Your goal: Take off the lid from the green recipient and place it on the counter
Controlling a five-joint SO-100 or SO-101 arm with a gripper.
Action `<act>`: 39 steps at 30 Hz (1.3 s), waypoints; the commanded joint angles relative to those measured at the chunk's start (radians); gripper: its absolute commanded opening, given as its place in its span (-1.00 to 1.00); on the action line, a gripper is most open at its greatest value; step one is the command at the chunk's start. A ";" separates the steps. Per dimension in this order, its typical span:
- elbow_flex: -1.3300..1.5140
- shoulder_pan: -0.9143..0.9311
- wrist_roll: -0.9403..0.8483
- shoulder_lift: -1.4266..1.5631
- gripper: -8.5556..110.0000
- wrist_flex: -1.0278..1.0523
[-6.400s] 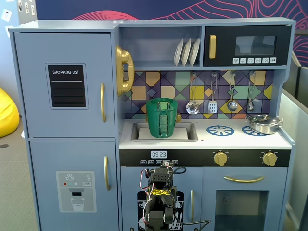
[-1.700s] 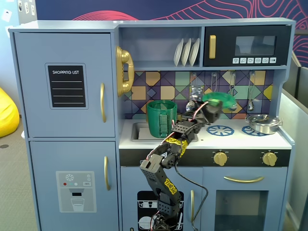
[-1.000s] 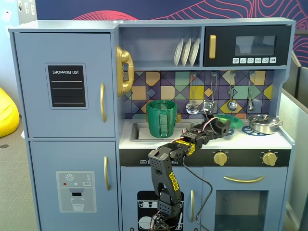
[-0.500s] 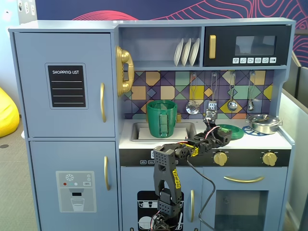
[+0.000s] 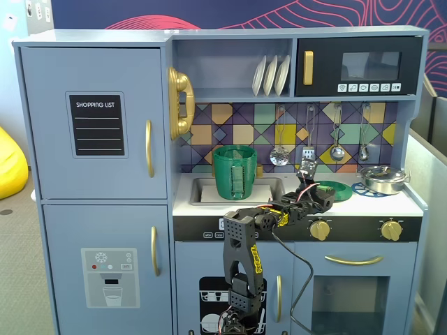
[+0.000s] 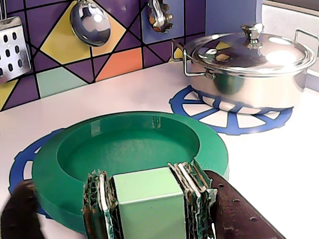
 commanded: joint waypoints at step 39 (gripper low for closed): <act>0.601 -0.411 -0.048 1.220 -0.47 1.390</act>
